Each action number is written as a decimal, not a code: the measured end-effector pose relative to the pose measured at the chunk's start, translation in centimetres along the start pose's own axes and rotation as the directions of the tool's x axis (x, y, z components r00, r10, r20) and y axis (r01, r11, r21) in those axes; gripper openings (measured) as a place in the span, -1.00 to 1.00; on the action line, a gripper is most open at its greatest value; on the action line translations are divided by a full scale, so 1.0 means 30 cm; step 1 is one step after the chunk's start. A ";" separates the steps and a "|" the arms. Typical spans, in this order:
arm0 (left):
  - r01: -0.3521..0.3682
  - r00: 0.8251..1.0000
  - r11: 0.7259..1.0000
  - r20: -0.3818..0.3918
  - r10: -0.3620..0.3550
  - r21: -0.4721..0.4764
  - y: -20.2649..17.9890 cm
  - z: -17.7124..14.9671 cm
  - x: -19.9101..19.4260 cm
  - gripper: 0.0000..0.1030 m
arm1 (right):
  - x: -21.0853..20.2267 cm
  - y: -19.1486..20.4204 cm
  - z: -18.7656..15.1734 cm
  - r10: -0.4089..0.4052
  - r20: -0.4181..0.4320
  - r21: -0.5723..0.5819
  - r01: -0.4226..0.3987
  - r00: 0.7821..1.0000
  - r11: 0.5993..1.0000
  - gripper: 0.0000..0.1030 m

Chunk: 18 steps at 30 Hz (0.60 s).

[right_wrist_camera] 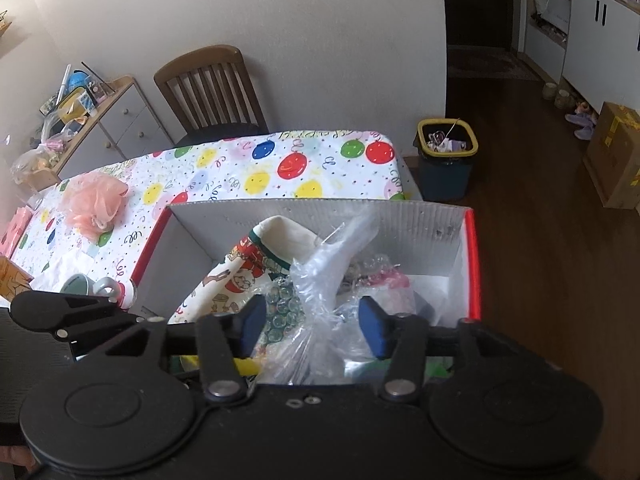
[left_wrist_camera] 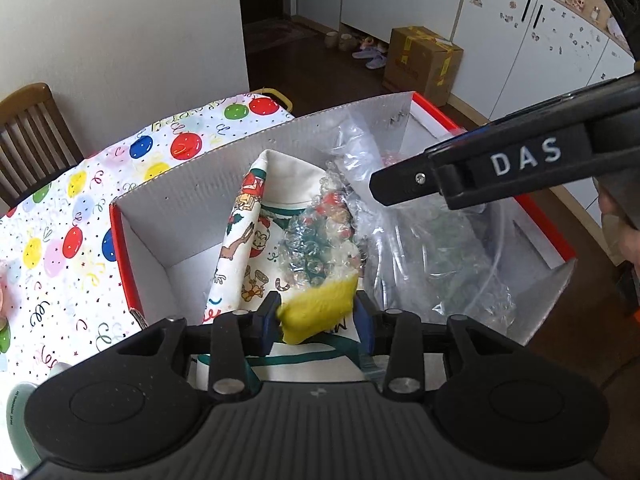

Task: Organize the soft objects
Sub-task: 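Lower the bag and yellow sponge into the box and open both grippers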

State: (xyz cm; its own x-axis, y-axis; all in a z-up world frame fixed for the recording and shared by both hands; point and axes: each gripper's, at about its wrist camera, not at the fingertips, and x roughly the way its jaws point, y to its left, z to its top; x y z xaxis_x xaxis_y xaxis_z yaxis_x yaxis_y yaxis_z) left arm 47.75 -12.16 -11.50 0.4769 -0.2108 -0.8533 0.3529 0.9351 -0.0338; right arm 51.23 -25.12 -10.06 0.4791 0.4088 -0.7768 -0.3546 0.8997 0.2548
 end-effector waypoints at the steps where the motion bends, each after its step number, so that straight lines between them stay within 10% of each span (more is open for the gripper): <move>1: 0.001 1.000 1.000 0.004 -0.001 0.000 -0.004 -0.002 -0.004 0.01 | -0.010 -0.002 0.000 0.004 0.004 0.001 -0.004 1.000 1.000 0.07; 4: 0.006 1.000 1.000 0.023 -0.006 -0.002 -0.014 -0.006 -0.024 0.30 | -0.042 -0.008 -0.005 0.015 0.013 0.002 -0.015 1.000 1.000 0.16; 18: 0.011 0.994 1.000 0.112 -0.009 -0.022 -0.042 -0.036 -0.185 0.33 | -0.201 0.027 -0.060 0.044 0.060 -0.054 -0.041 0.997 0.998 0.45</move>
State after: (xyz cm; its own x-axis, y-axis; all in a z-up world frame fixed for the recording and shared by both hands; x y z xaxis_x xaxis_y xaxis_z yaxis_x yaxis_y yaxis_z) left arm 43.77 -11.86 -7.28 0.5612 -0.2496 -0.7891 0.3403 0.9387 -0.0549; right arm 46.60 -27.12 -6.22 0.5106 0.4569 -0.7284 -0.4169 0.8724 0.2550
